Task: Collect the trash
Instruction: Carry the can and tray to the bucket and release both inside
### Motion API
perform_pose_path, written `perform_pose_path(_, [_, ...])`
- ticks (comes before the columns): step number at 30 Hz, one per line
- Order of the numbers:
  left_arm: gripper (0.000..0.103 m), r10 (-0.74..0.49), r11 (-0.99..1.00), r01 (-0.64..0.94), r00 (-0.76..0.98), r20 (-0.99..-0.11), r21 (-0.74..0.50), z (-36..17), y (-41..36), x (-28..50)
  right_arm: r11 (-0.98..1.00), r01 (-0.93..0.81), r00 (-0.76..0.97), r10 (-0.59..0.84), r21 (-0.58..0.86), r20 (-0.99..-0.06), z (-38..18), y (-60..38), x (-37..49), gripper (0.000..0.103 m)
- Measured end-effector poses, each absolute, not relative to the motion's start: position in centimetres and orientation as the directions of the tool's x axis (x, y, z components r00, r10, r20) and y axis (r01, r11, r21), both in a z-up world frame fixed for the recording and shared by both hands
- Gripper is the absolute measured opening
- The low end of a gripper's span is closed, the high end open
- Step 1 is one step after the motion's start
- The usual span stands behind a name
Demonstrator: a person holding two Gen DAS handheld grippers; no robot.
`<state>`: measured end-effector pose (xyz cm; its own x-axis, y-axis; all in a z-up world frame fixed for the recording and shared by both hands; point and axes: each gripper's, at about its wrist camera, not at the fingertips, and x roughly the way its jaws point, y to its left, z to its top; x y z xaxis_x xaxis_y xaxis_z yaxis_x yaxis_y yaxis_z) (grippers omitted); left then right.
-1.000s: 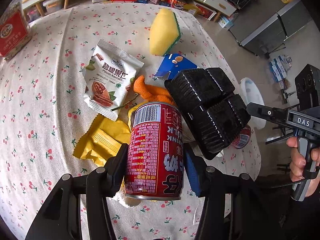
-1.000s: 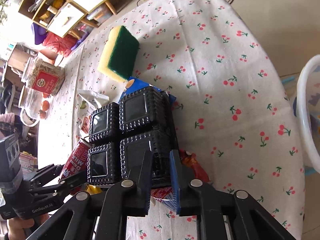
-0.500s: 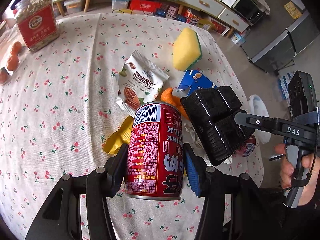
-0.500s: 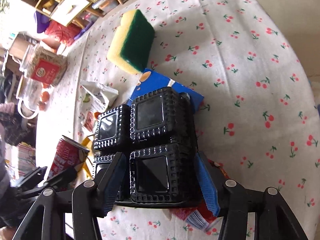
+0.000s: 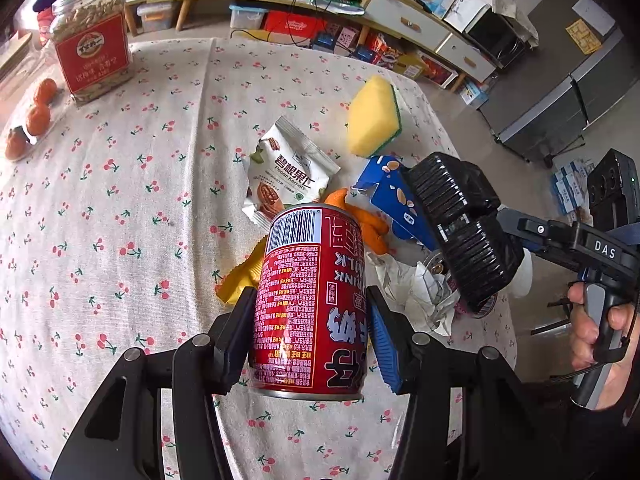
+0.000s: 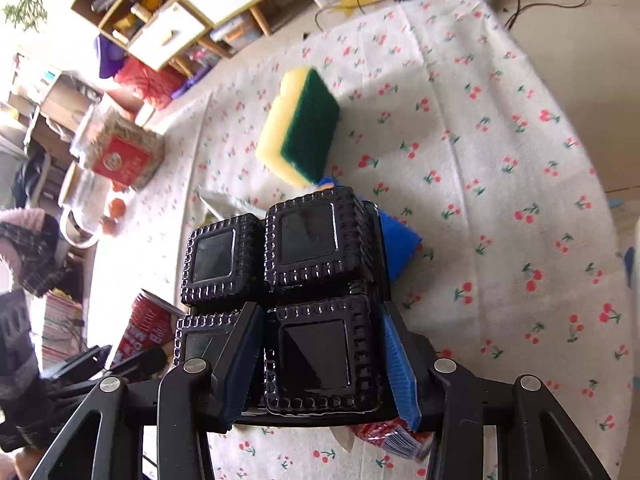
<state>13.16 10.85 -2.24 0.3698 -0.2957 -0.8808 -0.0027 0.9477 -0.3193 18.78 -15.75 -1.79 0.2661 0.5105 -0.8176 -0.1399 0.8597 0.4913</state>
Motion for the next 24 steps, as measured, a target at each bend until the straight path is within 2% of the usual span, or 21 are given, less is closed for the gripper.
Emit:
perform_pose_path(6, [0.056,-0.31,0.945,0.027,0.39,-0.867,-0.326,-1.4,9.1,12.9,0.878,-0.048,0.377,0.458,0.477,-0.805,0.5,-22.5,18.1,0.051])
perform_pose_path(12, [0.056,-0.341,0.938,0.084,0.394,-0.854,-0.336,-0.6,5.8,13.0,0.906,0.148,0.467,0.29,0.396,-0.836,1.1,-32.7,17.0,0.052])
perform_pose_path(16, [0.056,-0.363,0.932,0.137,0.382,-0.85,-0.336,-0.2,2.7,13.6,0.911,0.258,0.462,0.177,0.322,-0.869,0.2,-38.0,16.6,0.053])
perform_pose_path(24, [0.056,-0.375,0.924,0.218,0.359,-0.855,-0.314,0.2,-3.8,15.4,0.886,0.346,0.425,0.145,0.309,-0.893,-2.9,-41.3,18.1,0.058])
